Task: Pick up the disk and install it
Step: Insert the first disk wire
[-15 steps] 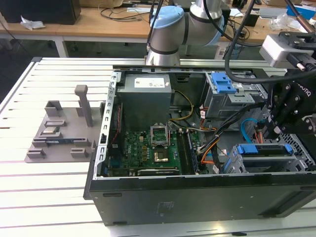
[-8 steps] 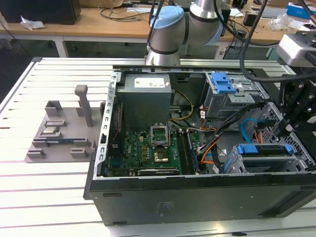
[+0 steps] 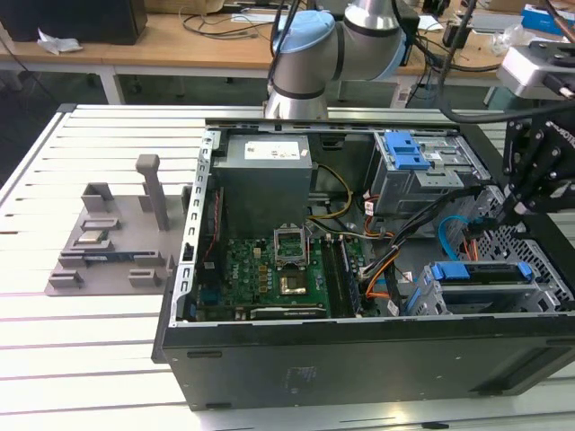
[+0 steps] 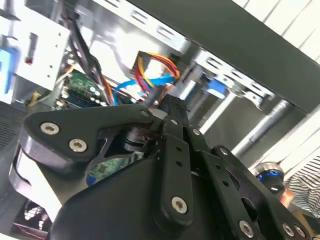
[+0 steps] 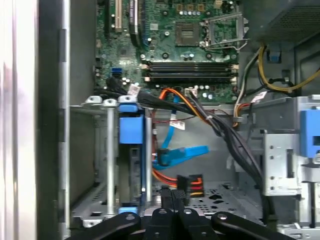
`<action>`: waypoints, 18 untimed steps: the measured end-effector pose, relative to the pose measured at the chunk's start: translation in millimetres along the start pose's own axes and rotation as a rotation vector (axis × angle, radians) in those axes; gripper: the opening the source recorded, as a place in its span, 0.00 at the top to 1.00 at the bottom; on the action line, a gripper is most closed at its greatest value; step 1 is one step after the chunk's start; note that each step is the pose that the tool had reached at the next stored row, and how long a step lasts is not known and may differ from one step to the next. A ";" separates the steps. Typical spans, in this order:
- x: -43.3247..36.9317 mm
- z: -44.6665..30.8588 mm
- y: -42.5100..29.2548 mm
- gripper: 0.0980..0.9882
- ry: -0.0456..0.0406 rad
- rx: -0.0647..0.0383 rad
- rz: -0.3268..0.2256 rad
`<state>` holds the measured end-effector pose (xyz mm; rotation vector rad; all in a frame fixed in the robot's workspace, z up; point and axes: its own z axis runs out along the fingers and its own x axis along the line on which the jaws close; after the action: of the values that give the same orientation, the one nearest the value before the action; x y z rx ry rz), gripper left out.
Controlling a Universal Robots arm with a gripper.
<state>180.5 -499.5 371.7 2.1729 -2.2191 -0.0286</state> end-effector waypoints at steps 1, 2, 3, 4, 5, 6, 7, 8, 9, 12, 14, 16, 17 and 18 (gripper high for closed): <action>-3.2 1.3 0.0 0.99 0.0005 0.000 0.000; -6.0 5.7 0.0 0.99 0.0010 0.000 0.000; -6.2 6.7 -0.1 0.99 0.0018 0.000 0.000; -6.2 6.7 -0.1 0.99 0.0025 0.000 0.000; -6.2 6.7 -0.1 0.99 0.0027 0.000 0.000; -6.2 6.7 -0.1 0.99 0.0028 0.000 0.000; -6.2 6.7 -0.1 0.92 0.0034 0.000 0.000; -6.2 6.7 -0.1 0.85 0.0038 0.000 0.000; -6.2 6.7 -0.1 0.77 0.0040 0.000 0.000; -6.6 8.6 3.5 0.77 0.0055 0.000 0.000; -6.5 10.8 5.0 0.77 0.0077 0.000 0.000; -6.6 14.2 4.9 0.77 0.0124 0.000 0.000; -6.6 14.4 5.0 0.77 0.0180 0.000 0.000; -6.6 14.6 5.0 0.77 0.0267 0.001 0.001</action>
<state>175.1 -492.9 357.3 2.1596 -2.2062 0.0010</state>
